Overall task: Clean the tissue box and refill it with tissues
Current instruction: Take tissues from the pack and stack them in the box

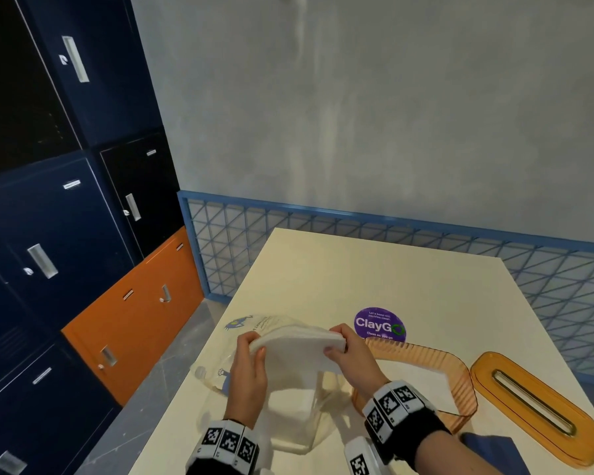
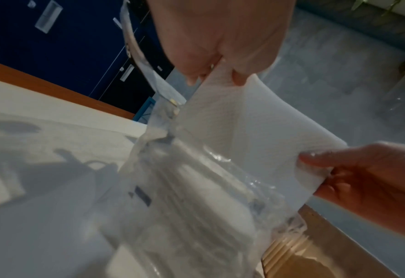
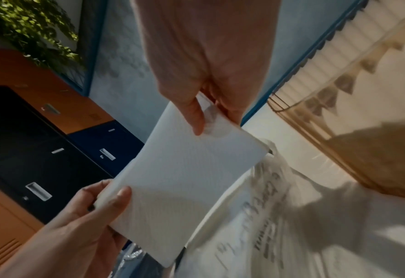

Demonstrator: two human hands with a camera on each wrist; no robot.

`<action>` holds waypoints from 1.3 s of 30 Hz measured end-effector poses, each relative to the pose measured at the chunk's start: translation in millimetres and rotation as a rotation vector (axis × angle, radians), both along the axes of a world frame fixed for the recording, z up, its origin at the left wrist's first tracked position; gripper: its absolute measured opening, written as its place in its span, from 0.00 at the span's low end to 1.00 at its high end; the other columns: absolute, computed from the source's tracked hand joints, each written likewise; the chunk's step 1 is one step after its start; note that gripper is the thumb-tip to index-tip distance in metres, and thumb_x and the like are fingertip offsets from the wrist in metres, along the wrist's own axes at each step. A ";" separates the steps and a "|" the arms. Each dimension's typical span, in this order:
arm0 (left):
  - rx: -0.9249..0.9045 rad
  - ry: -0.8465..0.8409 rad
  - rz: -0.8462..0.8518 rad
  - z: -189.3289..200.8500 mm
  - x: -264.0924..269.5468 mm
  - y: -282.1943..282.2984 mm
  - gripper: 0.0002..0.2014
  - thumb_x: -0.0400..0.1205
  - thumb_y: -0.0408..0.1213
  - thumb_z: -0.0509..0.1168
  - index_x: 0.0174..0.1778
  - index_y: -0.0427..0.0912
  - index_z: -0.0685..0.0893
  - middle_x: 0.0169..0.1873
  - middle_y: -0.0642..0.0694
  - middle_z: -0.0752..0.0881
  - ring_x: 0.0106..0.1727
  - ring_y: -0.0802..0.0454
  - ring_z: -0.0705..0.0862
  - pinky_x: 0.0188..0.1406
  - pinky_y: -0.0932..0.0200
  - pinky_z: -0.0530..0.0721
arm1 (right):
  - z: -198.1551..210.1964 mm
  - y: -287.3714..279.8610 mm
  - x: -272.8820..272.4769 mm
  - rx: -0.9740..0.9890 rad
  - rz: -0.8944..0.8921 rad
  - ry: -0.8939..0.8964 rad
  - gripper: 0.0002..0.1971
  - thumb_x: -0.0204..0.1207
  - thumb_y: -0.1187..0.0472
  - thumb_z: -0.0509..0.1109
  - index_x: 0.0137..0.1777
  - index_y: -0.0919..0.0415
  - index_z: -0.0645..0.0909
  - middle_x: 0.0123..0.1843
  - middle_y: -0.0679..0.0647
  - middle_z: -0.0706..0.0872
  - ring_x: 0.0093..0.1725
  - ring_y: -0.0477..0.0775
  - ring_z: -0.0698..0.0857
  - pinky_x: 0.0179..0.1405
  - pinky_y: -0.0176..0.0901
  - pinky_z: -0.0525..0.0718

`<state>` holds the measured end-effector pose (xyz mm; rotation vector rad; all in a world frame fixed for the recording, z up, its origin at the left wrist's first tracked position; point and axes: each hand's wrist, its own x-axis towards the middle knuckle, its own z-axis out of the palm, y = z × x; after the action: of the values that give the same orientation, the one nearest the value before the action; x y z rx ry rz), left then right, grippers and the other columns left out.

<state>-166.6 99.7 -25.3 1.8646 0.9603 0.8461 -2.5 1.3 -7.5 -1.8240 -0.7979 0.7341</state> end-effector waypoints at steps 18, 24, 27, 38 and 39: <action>-0.209 0.123 -0.179 29.8 129.8 -49.8 0.04 0.82 0.31 0.61 0.43 0.38 0.73 0.37 0.45 0.80 0.42 0.45 0.78 0.39 0.56 0.77 | 29.4 -104.0 89.5 -0.150 -0.493 -0.066 0.04 0.75 0.63 0.71 0.41 0.59 0.79 0.39 0.52 0.83 0.45 0.55 0.81 0.47 0.45 0.78; 0.200 0.677 -0.337 16.9 163.4 -78.0 0.11 0.83 0.36 0.56 0.61 0.43 0.76 0.56 0.43 0.86 0.62 0.42 0.80 0.55 0.52 0.71 | 2.8 -129.0 104.5 -0.533 -0.450 -0.273 0.04 0.78 0.63 0.66 0.47 0.64 0.74 0.47 0.57 0.79 0.46 0.54 0.75 0.43 0.39 0.69; 0.423 0.831 -0.352 5.6 168.2 -83.4 0.12 0.84 0.32 0.53 0.61 0.44 0.75 0.59 0.46 0.84 0.64 0.45 0.77 0.59 0.52 0.69 | -5.0 -123.8 100.8 -0.609 -0.419 -0.362 0.05 0.79 0.67 0.62 0.52 0.65 0.77 0.55 0.63 0.85 0.51 0.59 0.82 0.41 0.39 0.69; 0.642 0.801 -0.586 -5.6 172.7 -85.2 0.22 0.56 0.36 0.84 0.45 0.44 0.88 0.44 0.46 0.86 0.42 0.50 0.86 0.32 0.59 0.82 | -4.9 -115.8 84.7 -0.692 -0.138 -0.833 0.19 0.79 0.69 0.62 0.69 0.59 0.71 0.66 0.57 0.75 0.64 0.57 0.78 0.50 0.44 0.79; 0.559 0.821 -0.632 -4.2 174.3 -87.6 0.20 0.68 0.34 0.77 0.56 0.42 0.86 0.55 0.43 0.82 0.54 0.47 0.84 0.46 0.57 0.84 | -5.7 -114.9 86.4 -0.698 -0.070 -0.796 0.20 0.78 0.68 0.64 0.70 0.58 0.71 0.67 0.57 0.75 0.65 0.58 0.78 0.55 0.46 0.79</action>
<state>7.7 12.0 -29.5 2.8752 0.5074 -0.0969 84.0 -113.6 -13.2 -2.8368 -1.0398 0.2081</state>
